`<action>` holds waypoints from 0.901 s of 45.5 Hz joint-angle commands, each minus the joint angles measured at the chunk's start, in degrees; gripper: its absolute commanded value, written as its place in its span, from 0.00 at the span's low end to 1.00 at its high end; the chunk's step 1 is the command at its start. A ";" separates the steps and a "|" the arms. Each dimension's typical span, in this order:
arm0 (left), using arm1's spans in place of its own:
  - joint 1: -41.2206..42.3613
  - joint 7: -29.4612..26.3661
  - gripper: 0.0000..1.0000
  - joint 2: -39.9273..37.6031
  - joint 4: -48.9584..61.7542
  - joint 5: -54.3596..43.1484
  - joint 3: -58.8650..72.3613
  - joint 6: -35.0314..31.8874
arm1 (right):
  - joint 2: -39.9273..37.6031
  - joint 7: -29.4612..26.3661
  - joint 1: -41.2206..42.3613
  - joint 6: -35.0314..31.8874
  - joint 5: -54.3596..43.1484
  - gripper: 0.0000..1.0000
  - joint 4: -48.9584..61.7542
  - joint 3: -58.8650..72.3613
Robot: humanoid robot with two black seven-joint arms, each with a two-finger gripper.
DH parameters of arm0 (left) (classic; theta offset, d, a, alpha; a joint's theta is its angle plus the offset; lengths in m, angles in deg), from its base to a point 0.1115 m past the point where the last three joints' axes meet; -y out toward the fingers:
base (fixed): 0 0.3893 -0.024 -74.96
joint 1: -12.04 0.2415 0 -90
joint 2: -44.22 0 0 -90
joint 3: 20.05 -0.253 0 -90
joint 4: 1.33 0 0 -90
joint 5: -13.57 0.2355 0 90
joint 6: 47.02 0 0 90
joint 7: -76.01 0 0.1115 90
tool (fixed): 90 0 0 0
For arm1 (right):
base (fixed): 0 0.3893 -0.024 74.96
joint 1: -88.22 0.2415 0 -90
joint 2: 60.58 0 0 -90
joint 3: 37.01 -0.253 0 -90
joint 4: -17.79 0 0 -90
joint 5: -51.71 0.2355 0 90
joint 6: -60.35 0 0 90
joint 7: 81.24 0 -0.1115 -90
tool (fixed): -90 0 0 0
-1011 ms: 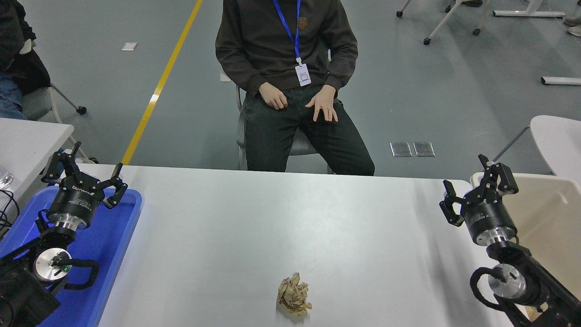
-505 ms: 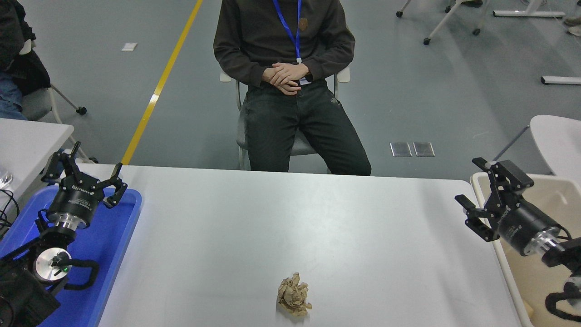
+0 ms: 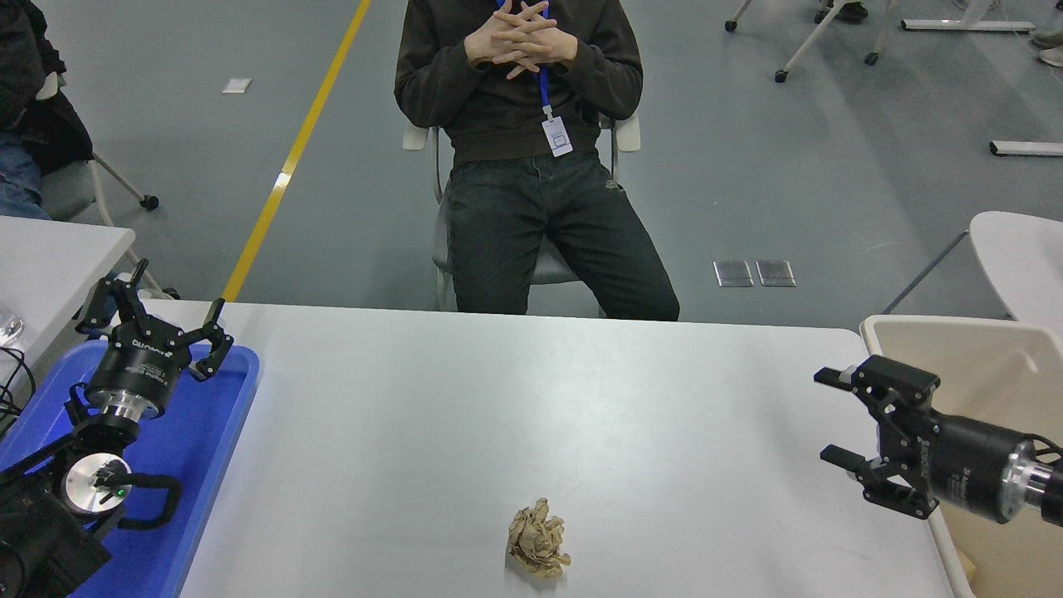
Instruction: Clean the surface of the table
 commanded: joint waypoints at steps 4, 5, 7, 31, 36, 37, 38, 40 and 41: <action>0.00 0.00 1.00 0.00 -0.01 0.00 0.00 0.00 | 6.13 -10.39 1.04 -2.05 -1.64 1.00 -3.47 1.07; 0.00 0.00 1.00 0.00 -0.01 0.00 0.00 0.00 | 6.48 -10.92 1.48 -1.70 -1.90 1.00 -3.47 1.59; 0.00 0.00 1.00 0.00 0.08 0.00 0.00 0.00 | 7.01 -11.62 2.71 -1.43 -1.99 1.00 -3.32 3.70; 0.00 0.00 1.00 0.00 0.08 0.00 0.00 0.00 | 23.18 -11.80 27.14 9.38 -4.37 1.00 7.40 34.64; 0.00 0.00 1.00 0.00 0.08 0.00 0.00 0.00 | 25.46 -11.80 27.76 10.26 -4.10 1.00 8.90 34.73; 0.00 0.00 1.00 0.00 0.00 0.00 0.00 0.00 | 25.90 -11.80 27.85 10.52 -4.19 1.00 8.99 34.82; 0.00 0.00 1.00 0.00 0.08 0.00 0.00 0.00 | 26.43 -11.89 28.11 10.78 -4.19 1.00 8.99 34.82; 0.00 0.00 1.00 0.00 0.08 0.00 0.00 0.00 | 27.57 -12.07 28.81 11.48 -4.19 1.00 9.08 34.91; 0.00 0.00 1.00 0.00 0.00 0.00 0.00 0.00 | 28.01 -12.41 29.16 11.92 -4.19 1.00 9.16 35.00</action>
